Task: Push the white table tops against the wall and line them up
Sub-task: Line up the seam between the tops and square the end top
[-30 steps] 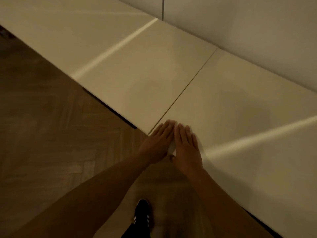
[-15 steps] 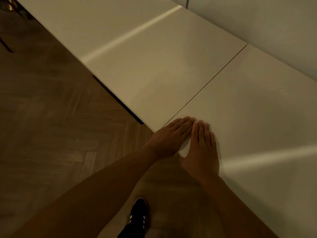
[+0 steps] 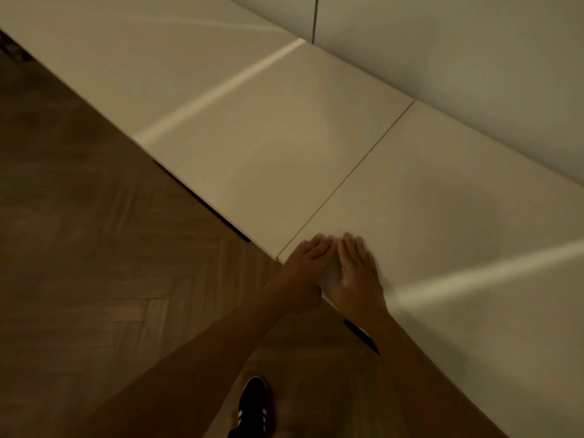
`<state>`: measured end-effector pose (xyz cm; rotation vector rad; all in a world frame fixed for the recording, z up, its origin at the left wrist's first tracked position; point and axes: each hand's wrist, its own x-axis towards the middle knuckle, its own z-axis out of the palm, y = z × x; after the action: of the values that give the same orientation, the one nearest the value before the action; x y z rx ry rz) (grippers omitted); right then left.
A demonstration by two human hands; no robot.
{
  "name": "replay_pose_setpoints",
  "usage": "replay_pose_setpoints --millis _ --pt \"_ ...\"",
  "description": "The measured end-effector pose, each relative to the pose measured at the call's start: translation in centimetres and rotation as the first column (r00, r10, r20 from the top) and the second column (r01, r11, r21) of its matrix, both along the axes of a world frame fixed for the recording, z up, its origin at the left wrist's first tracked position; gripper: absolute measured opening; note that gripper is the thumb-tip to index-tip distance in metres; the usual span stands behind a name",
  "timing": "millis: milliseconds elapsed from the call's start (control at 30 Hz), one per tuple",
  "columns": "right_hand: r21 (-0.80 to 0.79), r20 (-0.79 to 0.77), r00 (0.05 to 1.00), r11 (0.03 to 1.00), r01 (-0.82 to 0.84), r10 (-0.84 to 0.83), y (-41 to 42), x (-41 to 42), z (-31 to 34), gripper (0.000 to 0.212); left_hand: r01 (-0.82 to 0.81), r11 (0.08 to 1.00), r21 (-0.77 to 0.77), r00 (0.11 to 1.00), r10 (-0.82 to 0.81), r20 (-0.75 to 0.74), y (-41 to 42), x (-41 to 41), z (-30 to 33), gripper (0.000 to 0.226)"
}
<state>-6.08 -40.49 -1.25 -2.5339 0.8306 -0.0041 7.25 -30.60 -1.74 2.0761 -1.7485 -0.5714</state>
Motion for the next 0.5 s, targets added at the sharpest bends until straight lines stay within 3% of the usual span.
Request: replay_pose_setpoints --millis 67,167,233,267,300,333,367,400,433,500 --pt "0.078 0.029 0.998 0.995 0.058 -0.060 -0.4 0.1 0.0 0.096 -0.037 0.995 -0.095 0.995 0.045 0.087 0.2 -1.0 0.2 0.079" --pt "0.027 -0.027 0.996 0.996 0.086 -0.085 0.3 -0.2 -0.1 0.086 -0.006 0.990 -0.140 0.980 0.034 0.196 -0.2 -1.4 -0.2 0.052" --pt "-0.028 -0.096 0.991 0.996 0.086 -0.089 1.1 -0.7 -0.2 0.087 -0.159 0.984 -0.076 0.979 0.167 0.115 0.0 -1.5 0.7 0.026" --pt "-0.037 -0.121 0.989 0.996 0.086 -0.090 1.4 -0.8 -0.1 0.087 -0.357 0.932 -0.059 0.934 0.355 -0.037 0.5 -1.7 1.2 0.018" --pt "-0.021 -0.131 0.986 0.995 0.099 -0.101 1.5 -0.8 0.3 0.085 -0.593 0.805 -0.005 0.782 0.575 -0.240 1.1 -2.1 1.6 0.018" --pt "0.002 -0.131 0.985 0.993 0.117 -0.116 1.5 -0.8 0.3 0.084 -0.775 0.618 0.132 0.522 0.743 -0.418 1.9 -2.7 1.8 0.021" --pt "0.020 -0.124 0.984 0.991 0.129 -0.126 1.5 -0.7 0.5 0.083 -0.854 0.413 0.317 0.205 0.826 -0.524 2.6 -3.3 1.5 0.029" --pt "0.027 -0.122 0.984 0.990 0.135 -0.131 1.6 -0.7 0.6 0.082 -0.831 0.270 0.486 -0.038 0.845 -0.534 3.2 -3.8 1.1 0.040" --pt "0.017 -0.125 0.983 0.991 0.135 -0.132 1.9 -0.6 0.6 0.080 -0.767 0.238 0.596 -0.159 0.829 -0.536 3.5 -4.3 0.6 0.052" --pt "-0.052 -0.139 0.980 0.989 0.136 -0.142 2.3 -0.6 0.2 0.077 -0.660 0.354 0.662 -0.239 0.737 -0.632 2.7 -4.5 -0.1 0.058"
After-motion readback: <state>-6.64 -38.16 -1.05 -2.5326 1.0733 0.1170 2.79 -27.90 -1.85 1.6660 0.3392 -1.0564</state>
